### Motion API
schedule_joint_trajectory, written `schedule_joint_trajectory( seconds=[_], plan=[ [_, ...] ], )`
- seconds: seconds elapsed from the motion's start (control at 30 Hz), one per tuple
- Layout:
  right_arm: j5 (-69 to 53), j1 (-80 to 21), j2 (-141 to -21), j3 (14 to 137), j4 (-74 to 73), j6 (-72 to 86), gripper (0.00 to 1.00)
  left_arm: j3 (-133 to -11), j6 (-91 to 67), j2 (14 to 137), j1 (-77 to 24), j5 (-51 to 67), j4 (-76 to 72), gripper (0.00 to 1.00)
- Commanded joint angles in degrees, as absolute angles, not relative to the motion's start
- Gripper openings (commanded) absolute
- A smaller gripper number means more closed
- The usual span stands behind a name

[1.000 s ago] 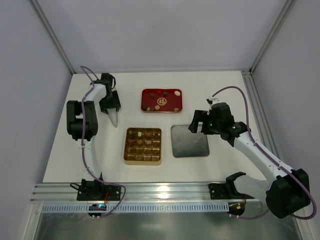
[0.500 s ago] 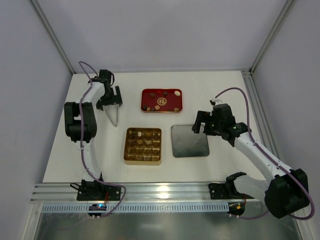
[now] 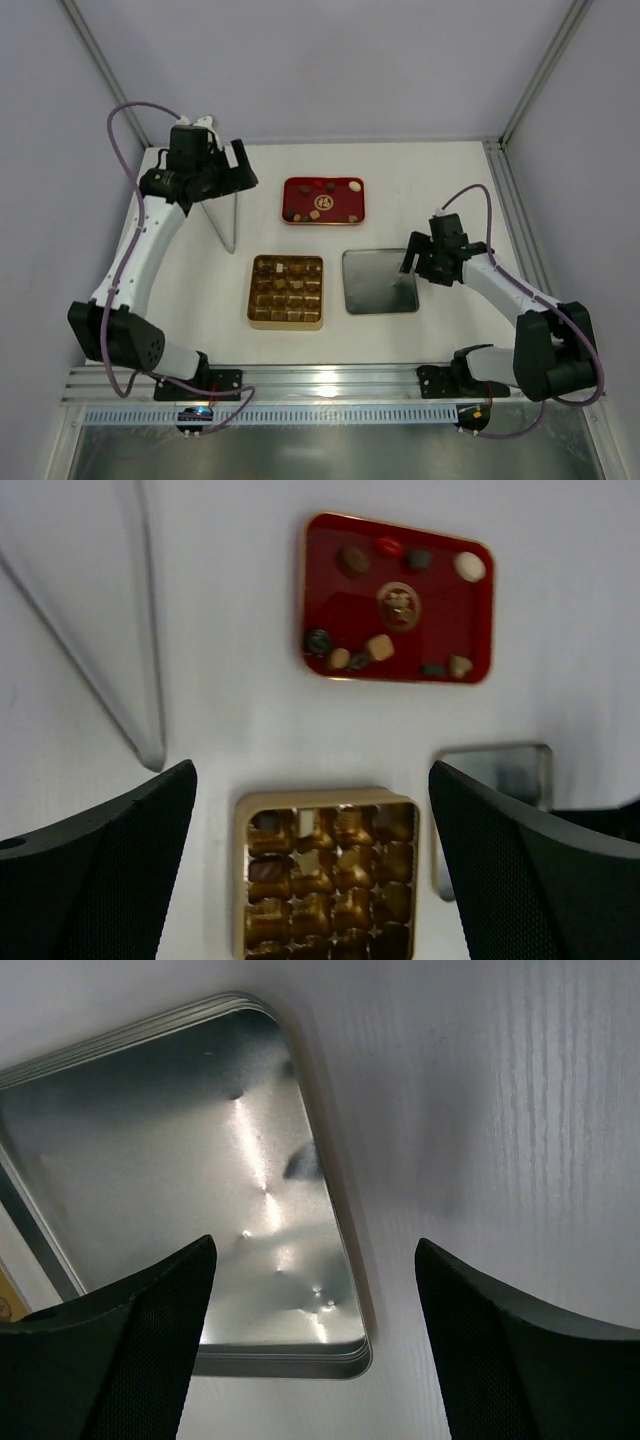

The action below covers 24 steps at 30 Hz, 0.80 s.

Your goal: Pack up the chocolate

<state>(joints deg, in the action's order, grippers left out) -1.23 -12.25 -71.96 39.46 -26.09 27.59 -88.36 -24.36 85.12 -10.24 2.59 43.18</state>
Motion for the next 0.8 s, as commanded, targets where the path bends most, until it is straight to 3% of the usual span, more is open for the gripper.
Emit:
schedule_joint_trajectory(
  seconds=[0.0, 0.13, 0.37, 0.63, 0.77],
  plan=[
    [2.63, -12.22, -74.96, 39.20, -23.38, 30.23, 0.80, -82.11, -28.65, 79.21, -15.37, 10.98, 40.09, 0.94],
    [3.69, -12.22, -78.04, 38.14, -21.88, 31.64, 0.78, -78.14, -29.62, 71.21, -21.78, 12.74, 39.82, 0.95],
    [5.01, -13.88, -83.67, 39.81, -21.27, 32.87, 0.54, -70.15, -30.58, 64.61, -25.40, 18.79, 38.77, 0.95],
    [11.59, -18.89, -87.71, 42.01, -25.04, 34.72, 0.43, -63.81, -31.11, 62.66, -30.14, 19.51, 36.39, 0.95],
    [13.44, -20.39, -90.26, 44.20, -28.20, 34.72, 0.27, -62.84, -30.94, 64.16, -31.37, 19.07, 35.69, 0.95]
  ],
)
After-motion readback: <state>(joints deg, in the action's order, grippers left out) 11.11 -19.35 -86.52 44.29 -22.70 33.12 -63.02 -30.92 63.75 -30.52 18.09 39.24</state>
